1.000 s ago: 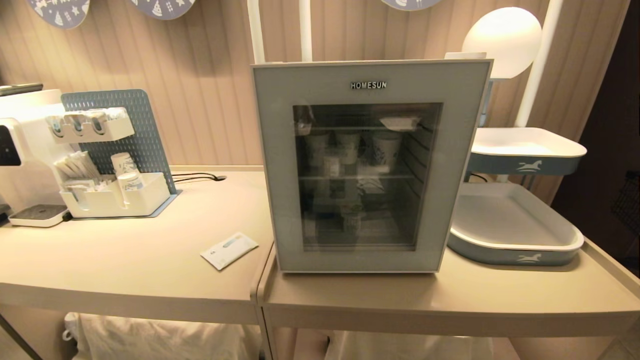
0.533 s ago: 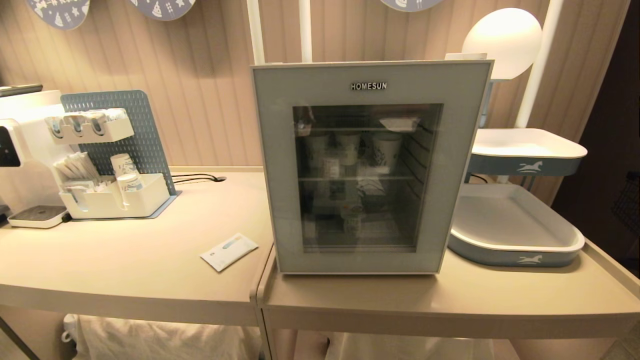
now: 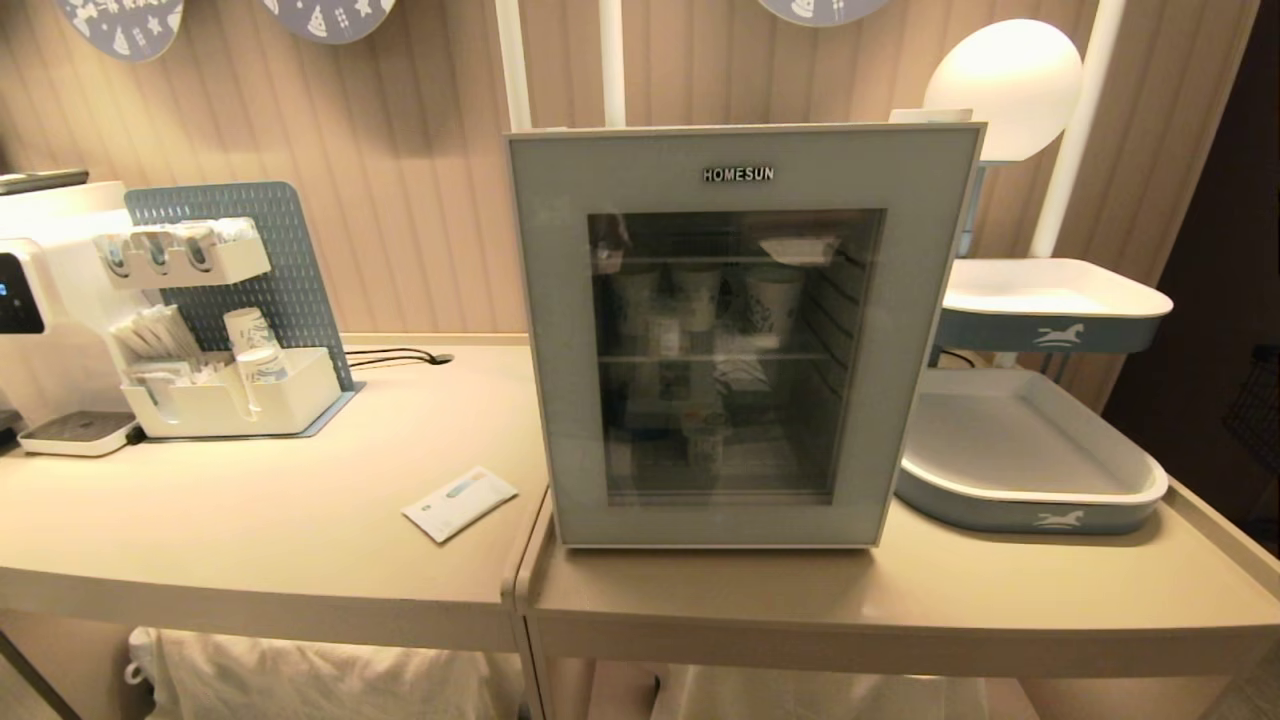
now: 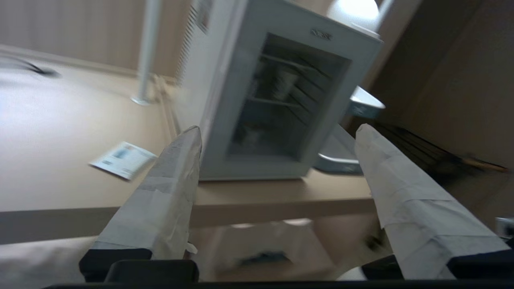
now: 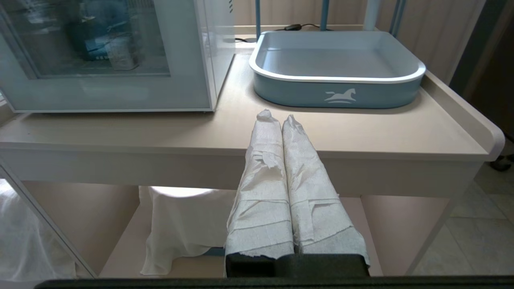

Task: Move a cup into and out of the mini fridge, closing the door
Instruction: Open the freezer door

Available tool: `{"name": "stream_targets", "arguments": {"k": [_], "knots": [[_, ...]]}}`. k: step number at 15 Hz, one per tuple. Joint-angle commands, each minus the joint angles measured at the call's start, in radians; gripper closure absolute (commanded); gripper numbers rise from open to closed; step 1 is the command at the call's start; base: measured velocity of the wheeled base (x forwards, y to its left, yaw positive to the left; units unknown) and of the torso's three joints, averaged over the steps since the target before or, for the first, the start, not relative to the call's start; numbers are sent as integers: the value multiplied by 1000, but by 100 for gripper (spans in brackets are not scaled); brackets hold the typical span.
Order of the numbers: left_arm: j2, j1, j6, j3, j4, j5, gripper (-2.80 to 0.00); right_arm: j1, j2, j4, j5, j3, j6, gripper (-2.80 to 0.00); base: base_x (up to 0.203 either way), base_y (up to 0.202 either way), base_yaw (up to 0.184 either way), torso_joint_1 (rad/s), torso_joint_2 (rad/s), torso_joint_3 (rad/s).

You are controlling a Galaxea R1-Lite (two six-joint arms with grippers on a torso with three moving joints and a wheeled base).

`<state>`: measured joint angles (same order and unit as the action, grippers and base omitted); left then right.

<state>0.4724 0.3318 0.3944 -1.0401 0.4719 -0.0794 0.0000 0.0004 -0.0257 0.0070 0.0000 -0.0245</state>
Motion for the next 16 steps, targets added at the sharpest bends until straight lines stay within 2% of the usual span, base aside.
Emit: {"name": "stream_targets", "arguments": {"k": [1, 2, 3, 4, 5, 6, 7, 8, 10, 12, 14, 16], "knots": [[374, 140, 49, -90, -23, 20, -280, 0, 1, 0, 1, 0, 1, 0, 0, 0, 0, 0, 0, 0], [506, 136, 66, -124, -53, 17, -280, 0, 1, 0, 1, 0, 1, 0, 0, 0, 0, 0, 0, 0], [631, 98, 78, -160, -81, -15, -280, 0, 1, 0, 1, 0, 1, 0, 0, 0, 0, 0, 0, 0], [761, 28, 90, -202, -109, -100, -280, 0, 1, 0, 0, 0, 3, 0, 0, 0, 0, 0, 0, 0], [867, -71, 100, -240, -134, -246, -280, 0, 1, 0, 1, 0, 3, 0, 0, 0, 0, 0, 0, 0], [941, -163, 107, -264, -154, -443, -280, 0, 1, 0, -1, 0, 8, 0, 0, 0, 0, 0, 0, 0], [1011, -241, 103, -271, -185, -605, -280, 0, 1, 0, -1, 0, 8, 0, 0, 0, 0, 0, 0, 0], [1061, -291, 69, -246, -252, -686, -280, 0, 1, 0, -1, 0, 8, 0, 0, 0, 0, 0, 0, 0], [1097, -326, -23, -89, -469, -715, -280, 0, 1, 0, -1, 0, 8, 0, 0, 0, 0, 0, 0, 0], [1149, -342, -90, 69, -849, -732, -280, 0, 1, 0, -1, 0, 8, 0, 0, 0, 0, 0, 0, 0], [1239, -344, -124, 204, -1198, -767, -280, 0, 1, 0, -1, 0, 8, 0, 0, 0, 0, 0, 0, 0], [1332, -321, -140, 267, -1403, -820, -280, 0, 1, 0, -1, 0, 11, 0, 0, 0, 0, 0, 0, 0]]}}
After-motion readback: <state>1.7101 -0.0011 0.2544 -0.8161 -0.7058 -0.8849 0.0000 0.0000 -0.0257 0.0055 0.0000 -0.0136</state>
